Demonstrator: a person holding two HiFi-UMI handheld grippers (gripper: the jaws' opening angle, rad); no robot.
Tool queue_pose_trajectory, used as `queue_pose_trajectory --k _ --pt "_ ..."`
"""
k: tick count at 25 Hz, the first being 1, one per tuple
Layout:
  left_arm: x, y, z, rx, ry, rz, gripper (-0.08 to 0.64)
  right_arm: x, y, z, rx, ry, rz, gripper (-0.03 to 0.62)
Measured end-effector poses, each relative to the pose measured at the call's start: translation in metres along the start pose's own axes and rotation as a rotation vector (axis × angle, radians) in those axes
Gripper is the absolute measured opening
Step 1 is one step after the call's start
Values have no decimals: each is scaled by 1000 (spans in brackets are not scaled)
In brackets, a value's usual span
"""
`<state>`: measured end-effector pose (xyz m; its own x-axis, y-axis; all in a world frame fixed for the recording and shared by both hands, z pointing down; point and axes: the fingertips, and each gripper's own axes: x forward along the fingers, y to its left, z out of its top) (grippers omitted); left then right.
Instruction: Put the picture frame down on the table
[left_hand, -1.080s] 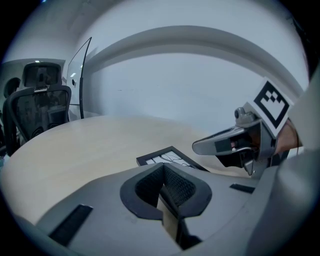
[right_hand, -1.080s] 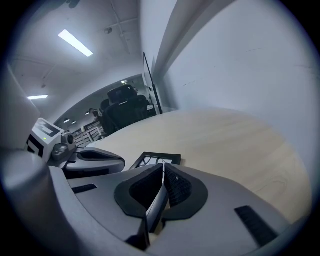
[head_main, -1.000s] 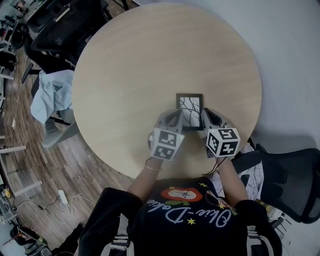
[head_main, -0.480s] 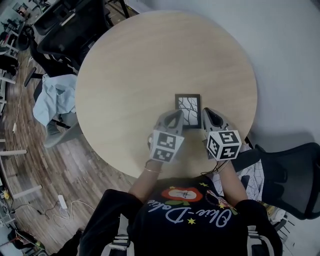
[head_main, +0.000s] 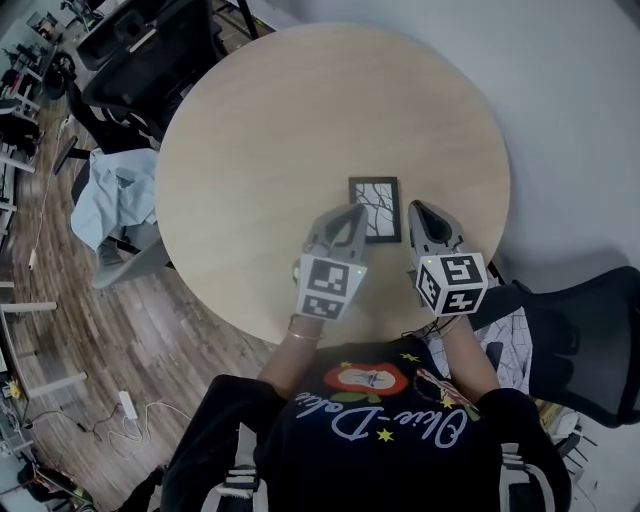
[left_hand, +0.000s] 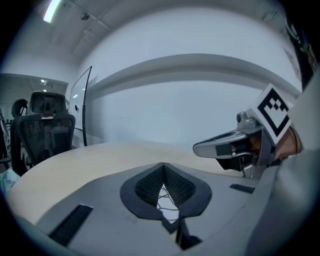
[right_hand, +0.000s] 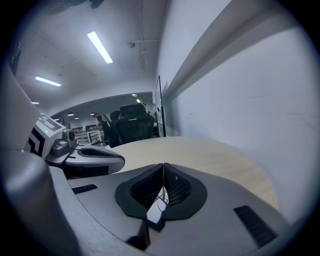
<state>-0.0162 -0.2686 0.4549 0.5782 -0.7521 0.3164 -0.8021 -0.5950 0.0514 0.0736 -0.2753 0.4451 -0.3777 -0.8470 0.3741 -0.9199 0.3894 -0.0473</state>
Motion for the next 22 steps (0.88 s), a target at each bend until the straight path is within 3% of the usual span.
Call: queue_pose_trajectory --k 7,22 --pt "-9 -8 6 11 -20 -2 2 -12 8 12 -53 -37 3 0" --pt "-14 -19 18 32 -56 -20 2 -22 10 20 -59 -59 -2 0"
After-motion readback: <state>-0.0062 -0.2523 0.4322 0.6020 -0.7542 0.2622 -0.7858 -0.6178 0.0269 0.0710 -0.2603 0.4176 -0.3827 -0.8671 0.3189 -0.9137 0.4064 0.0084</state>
